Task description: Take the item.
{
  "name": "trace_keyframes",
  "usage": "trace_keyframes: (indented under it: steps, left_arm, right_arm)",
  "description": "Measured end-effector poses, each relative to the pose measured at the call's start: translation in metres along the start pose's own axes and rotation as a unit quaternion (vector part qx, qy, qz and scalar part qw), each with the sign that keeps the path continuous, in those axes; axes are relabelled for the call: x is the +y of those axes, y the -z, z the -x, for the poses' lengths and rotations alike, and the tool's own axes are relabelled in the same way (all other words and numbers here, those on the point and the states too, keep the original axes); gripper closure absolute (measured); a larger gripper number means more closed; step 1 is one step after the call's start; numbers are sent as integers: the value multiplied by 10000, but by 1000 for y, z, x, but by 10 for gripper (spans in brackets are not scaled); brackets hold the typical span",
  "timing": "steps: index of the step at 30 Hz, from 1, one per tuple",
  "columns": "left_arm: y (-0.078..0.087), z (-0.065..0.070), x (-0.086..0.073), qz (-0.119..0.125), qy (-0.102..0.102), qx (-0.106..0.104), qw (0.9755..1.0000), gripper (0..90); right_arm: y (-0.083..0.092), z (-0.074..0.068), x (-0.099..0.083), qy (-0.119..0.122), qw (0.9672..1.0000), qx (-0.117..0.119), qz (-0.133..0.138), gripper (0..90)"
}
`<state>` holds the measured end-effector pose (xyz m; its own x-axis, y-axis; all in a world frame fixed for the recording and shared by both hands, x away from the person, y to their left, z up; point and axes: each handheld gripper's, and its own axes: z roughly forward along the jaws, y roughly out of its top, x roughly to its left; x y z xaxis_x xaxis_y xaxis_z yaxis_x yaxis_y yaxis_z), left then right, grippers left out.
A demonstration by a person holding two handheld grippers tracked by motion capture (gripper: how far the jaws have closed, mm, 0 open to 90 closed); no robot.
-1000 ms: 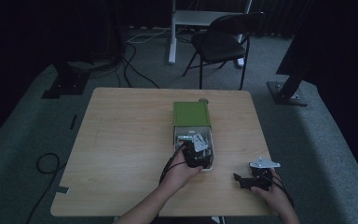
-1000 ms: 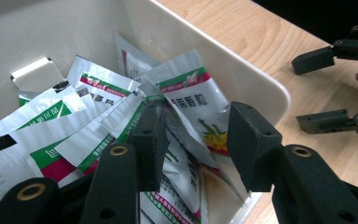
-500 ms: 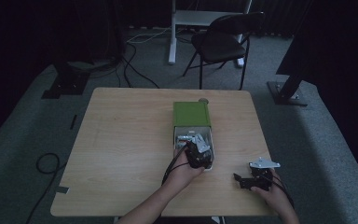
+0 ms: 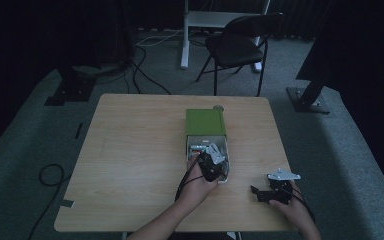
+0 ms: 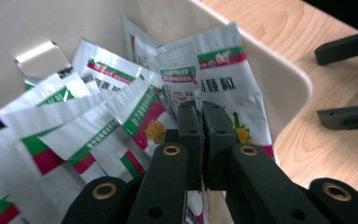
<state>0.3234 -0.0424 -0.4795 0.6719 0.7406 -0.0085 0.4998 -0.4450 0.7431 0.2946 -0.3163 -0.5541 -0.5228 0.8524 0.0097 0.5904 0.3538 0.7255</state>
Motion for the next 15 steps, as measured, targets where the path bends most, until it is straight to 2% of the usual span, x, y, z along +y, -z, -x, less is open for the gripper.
trace_keyframes:
  steps: [5, 8, 12, 15]
  left_arm:
    - [3, -3, 1, -26, 82, -74, 9999, 899]
    - [10, -3, 2, 79, 182, -107, 9997, 900]
    - [16, -5, 3, 164, 170, -103, 9997, 900]
    - [22, -8, 4, 244, 244, -141, 9993, 900]
  right_arm:
    - [0, 0, 0, -1, 10000, -1, -1, 128]
    - [0, 0, 0, -5, 10000, -1, -2, 128]
    - [0, 0, 0, -2, 10000, -3, 0, 128]
    - [0, 0, 0, -8, 10000, -1, -2, 128]
